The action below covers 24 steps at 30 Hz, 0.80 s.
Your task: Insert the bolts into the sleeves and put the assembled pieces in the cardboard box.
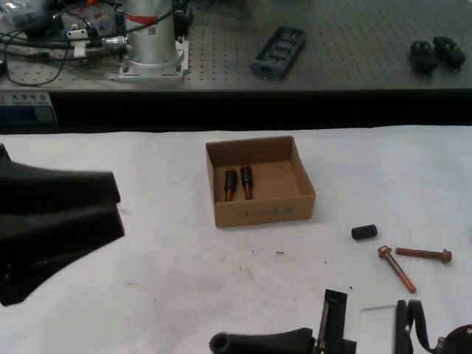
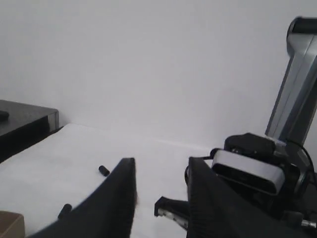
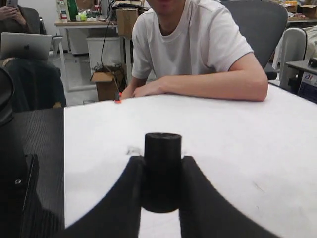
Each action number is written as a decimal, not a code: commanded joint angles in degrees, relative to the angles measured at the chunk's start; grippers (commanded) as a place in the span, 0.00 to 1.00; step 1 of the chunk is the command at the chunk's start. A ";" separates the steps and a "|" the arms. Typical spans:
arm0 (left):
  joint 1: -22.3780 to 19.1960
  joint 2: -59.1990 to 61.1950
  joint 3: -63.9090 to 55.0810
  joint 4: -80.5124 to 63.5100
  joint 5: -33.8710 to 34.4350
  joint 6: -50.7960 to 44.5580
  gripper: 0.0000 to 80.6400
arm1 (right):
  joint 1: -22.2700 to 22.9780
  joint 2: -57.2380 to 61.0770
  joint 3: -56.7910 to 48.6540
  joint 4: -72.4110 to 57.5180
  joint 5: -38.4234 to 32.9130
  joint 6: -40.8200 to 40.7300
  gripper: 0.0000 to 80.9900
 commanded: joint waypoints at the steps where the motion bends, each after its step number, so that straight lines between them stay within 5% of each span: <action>1: 0.12 0.17 0.12 4.57 -0.12 5.03 0.33 | -0.18 -0.77 -0.68 -2.75 4.26 1.91 0.08; 8: 0.12 0.17 0.12 16.06 -0.12 12.20 0.27 | -2.11 -3.99 -0.57 -2.79 22.68 -0.91 0.08; 15: 0.01 0.17 -0.35 30.65 -0.51 25.88 0.21 | -3.98 -9.80 -0.57 -2.23 30.00 -2.15 0.08; 21: -6.43 1.53 -5.41 50.73 -26.12 55.11 0.21 | -4.11 -17.36 -0.55 2.97 40.12 -2.15 0.08; 24: -10.95 4.22 -6.76 52.95 -32.63 60.62 0.21 | -4.11 -21.65 -0.55 6.35 42.27 -1.36 0.08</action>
